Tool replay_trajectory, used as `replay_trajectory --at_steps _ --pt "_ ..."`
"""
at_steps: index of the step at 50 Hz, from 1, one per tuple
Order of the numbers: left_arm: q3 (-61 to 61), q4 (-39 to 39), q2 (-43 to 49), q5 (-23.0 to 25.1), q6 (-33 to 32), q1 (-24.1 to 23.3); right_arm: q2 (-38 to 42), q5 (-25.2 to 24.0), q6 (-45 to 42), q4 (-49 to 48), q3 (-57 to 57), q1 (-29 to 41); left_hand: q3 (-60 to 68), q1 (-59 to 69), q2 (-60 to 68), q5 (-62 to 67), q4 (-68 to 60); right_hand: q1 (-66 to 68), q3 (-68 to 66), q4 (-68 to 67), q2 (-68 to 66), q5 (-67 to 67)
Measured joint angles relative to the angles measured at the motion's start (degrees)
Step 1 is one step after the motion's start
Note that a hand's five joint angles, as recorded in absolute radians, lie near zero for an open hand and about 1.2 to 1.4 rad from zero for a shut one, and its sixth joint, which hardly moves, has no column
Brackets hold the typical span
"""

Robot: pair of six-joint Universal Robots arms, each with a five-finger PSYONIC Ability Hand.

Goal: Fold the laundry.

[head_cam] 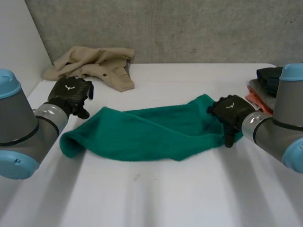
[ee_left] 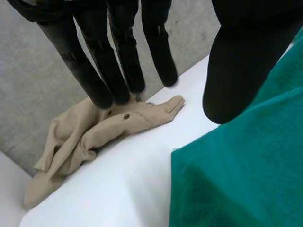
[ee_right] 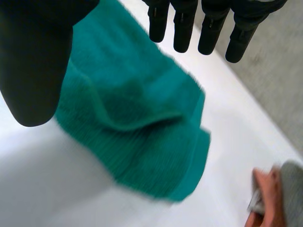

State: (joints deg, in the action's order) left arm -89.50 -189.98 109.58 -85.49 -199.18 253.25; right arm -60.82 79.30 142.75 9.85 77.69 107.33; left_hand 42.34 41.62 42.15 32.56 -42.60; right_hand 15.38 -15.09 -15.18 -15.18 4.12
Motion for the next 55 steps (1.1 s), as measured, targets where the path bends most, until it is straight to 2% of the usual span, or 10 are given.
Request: replay_trajectory --at_steps 10,15,17,29,35,40,41,44,45,55 --pt "0.0 0.0 -0.6 5.0 0.0 -0.5 10.4 0.9 10.1 6.2 -9.3 -0.6 -23.7 -23.5 -23.7 -24.9 24.7 15.6 -15.7 -15.7 -15.5 17.0" --pt "0.7 -0.1 -0.4 5.6 -0.1 -0.7 12.3 -0.5 13.8 5.7 -11.4 -0.4 -30.1 -29.8 -30.2 -29.7 31.0 49.4 -50.0 -50.0 -50.8 51.2" --pt "1.0 -0.1 -0.4 5.6 -0.1 -0.7 12.2 -0.9 14.2 5.5 -11.5 -0.4 -30.1 -29.8 -30.4 -29.7 31.1 49.4 -51.7 -52.0 -51.9 52.6" --pt "12.9 1.8 7.3 9.5 -0.8 -2.2 -9.4 -8.8 15.0 4.8 -4.7 3.5 -30.1 -29.8 -30.5 -29.7 31.1 49.4 -52.5 -53.2 -52.0 52.8" --pt "25.7 10.8 18.6 15.1 -4.7 -5.5 -26.4 -18.4 17.6 5.2 -2.2 4.5 -30.1 -29.8 -30.5 -29.7 31.1 49.4 -52.5 -53.2 -52.0 52.8" --pt "32.4 17.1 25.0 16.3 -8.0 -8.6 -31.4 -22.1 20.2 4.6 -2.3 4.2 -26.5 -25.5 -26.5 -26.4 27.2 49.4 -52.8 -53.2 -52.0 52.8" --pt "34.3 18.8 26.5 16.1 -8.9 -9.4 -31.9 -22.5 20.8 4.1 -2.6 3.8 -16.0 -12.3 -14.7 -15.5 15.9 49.4 -52.8 -53.2 -52.0 52.8" --pt "37.0 20.7 28.2 14.8 -10.2 -10.3 -31.8 -22.5 21.4 3.4 -3.1 3.1 -5.1 0.6 -3.6 -4.7 4.8 49.4 -52.8 -53.2 -52.0 52.8" --pt "40.0 22.0 29.2 12.1 -11.1 -10.7 -30.5 -21.9 21.7 2.5 -4.2 2.1 19.1 23.9 20.2 19.0 -19.5 49.4 -52.8 -53.2 -52.0 52.8" --pt "51.5 14.2 22.9 -3.0 -9.1 -9.3 -19.8 -12.2 18.5 -0.7 -13.8 0.1 25.4 24.4 26.1 22.6 -25.9 49.4 -52.8 -53.2 -52.0 52.8"
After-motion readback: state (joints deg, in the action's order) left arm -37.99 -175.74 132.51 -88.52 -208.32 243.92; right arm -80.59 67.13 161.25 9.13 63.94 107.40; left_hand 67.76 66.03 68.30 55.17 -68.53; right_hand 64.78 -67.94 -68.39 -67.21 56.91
